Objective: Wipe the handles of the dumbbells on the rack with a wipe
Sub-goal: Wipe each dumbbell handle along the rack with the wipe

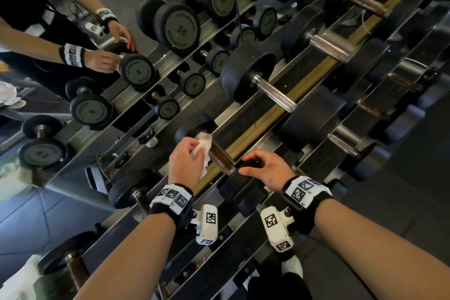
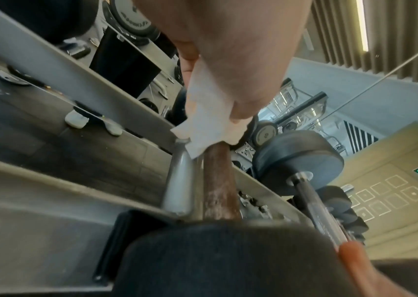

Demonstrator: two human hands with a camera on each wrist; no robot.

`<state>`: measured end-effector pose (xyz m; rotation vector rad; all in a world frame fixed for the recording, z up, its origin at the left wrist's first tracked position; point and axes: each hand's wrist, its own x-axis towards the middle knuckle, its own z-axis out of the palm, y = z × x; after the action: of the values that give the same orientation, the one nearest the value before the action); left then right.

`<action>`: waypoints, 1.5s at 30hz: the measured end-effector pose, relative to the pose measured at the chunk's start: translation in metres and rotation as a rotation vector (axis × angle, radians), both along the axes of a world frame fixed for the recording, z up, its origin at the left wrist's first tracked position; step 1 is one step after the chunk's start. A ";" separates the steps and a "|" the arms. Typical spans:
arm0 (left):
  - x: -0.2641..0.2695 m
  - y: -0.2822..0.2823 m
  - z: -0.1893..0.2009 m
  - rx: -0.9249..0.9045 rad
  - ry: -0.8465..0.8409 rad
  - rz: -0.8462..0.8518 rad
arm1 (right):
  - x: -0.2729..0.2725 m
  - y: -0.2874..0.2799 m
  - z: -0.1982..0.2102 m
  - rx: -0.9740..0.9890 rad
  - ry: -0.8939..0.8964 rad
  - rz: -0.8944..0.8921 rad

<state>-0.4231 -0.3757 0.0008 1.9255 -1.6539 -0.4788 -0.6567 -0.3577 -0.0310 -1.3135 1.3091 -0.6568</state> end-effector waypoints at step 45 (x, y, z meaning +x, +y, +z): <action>-0.015 0.029 -0.025 0.221 -0.505 -0.648 | -0.003 0.001 -0.005 0.006 -0.027 0.036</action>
<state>-0.4376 -0.3464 -0.0245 1.7083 -2.6765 -0.4469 -0.6593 -0.3567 -0.0362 -1.3160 1.2623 -0.6433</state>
